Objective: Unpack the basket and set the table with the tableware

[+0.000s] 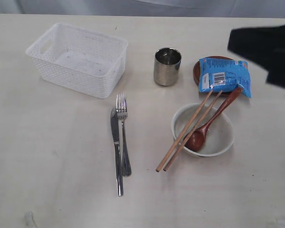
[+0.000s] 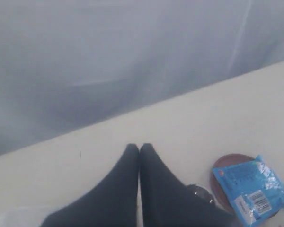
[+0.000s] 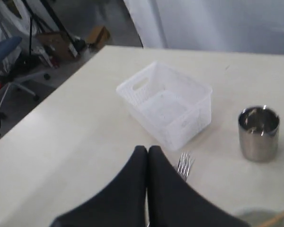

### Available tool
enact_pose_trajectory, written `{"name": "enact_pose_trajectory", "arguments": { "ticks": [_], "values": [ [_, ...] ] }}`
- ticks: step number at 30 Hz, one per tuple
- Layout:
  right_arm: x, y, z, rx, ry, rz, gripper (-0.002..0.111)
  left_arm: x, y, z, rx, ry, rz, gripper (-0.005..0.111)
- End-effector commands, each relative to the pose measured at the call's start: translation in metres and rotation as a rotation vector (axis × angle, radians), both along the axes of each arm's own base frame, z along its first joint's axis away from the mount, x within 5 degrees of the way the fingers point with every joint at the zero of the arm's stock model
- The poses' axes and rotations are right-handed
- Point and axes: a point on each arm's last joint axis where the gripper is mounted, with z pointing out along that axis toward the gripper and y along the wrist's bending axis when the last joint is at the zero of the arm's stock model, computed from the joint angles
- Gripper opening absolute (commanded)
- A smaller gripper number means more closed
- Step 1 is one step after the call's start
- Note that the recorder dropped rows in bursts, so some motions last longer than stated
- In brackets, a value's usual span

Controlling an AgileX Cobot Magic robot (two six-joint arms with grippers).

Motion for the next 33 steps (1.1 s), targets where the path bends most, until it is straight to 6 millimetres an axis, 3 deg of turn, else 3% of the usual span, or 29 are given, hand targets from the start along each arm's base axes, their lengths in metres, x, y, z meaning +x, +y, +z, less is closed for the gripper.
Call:
{"name": "enact_pose_trajectory", "arguments": {
  "ticks": [1,6,12,16,22,33],
  "values": [
    [-0.008,-0.023,0.031,0.081,-0.157,-0.023,0.0,-0.045,0.027,0.017,-0.102,-0.164,-0.021,0.0],
    [-0.018,-0.048,0.039,0.145,-0.194,-0.051,0.0,-0.09,0.053,0.012,-0.207,-0.318,-0.045,0.0],
    [-0.023,-0.072,0.035,0.139,-0.157,-0.142,0.0,-0.134,0.079,-0.017,-0.298,-0.45,-0.071,0.0],
    [-0.025,-0.083,0.031,0.125,-0.131,-0.191,0.0,-0.153,0.09,-0.035,-0.313,-0.474,-0.076,0.0],
    [-0.025,-0.094,0.025,0.088,-0.088,-0.257,0.0,-0.169,0.1,-0.052,-0.31,-0.469,-0.075,0.0],
    [-0.025,-0.095,0.024,0.077,-0.077,-0.27,0.0,-0.17,0.101,-0.054,-0.307,-0.465,-0.073,0.0]
  ]
}}
